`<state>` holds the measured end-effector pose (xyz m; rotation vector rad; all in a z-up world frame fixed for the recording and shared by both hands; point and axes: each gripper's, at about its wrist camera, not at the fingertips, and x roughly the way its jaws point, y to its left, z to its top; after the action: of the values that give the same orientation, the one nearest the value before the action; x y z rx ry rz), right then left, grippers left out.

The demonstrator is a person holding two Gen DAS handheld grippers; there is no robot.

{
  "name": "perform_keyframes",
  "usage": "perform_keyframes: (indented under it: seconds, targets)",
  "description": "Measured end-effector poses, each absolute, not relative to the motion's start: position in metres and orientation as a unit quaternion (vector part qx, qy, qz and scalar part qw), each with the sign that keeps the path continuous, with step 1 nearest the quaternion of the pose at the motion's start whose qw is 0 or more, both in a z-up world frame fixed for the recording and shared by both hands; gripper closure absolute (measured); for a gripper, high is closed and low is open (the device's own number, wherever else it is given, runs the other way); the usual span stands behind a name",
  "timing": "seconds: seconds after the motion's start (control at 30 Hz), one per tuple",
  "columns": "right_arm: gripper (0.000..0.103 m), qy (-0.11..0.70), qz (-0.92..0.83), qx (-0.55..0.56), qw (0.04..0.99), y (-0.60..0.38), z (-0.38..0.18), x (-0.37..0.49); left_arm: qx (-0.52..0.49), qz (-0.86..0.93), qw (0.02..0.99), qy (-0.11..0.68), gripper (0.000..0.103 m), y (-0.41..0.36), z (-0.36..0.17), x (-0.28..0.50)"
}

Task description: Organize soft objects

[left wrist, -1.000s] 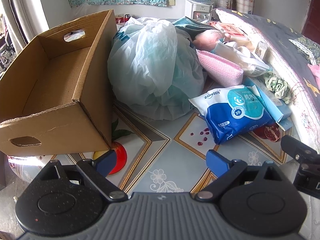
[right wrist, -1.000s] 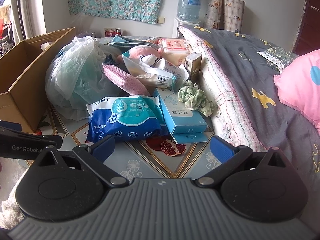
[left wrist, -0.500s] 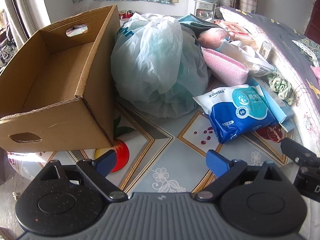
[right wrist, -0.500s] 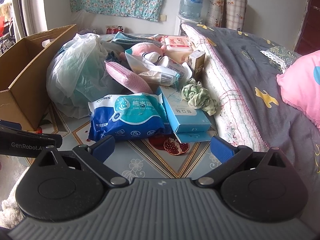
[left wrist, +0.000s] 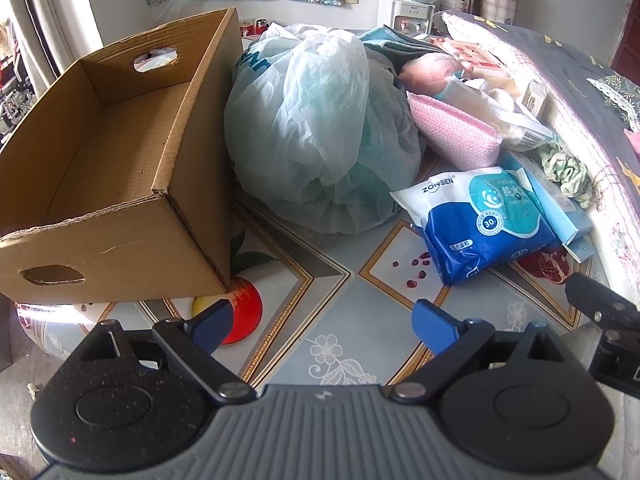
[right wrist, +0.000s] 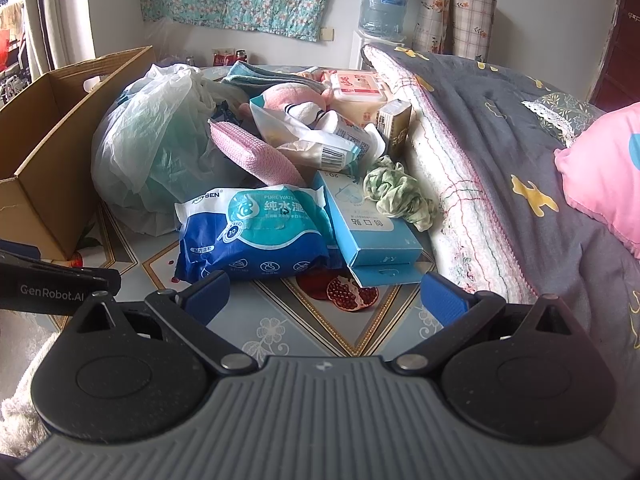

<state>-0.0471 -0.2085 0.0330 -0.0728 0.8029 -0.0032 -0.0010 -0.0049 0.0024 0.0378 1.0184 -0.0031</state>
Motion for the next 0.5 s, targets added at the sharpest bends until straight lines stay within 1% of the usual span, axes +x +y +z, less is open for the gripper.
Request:
perform_keyframes:
  seconds: [0.5]
  targets:
    - [0.001,0.392,-0.001,-0.036,0.919,-0.2082,0.0318,-0.0458,0.020,-0.002,0.871,0.490,0.006,-0.0048,0.0007,-0.0009]
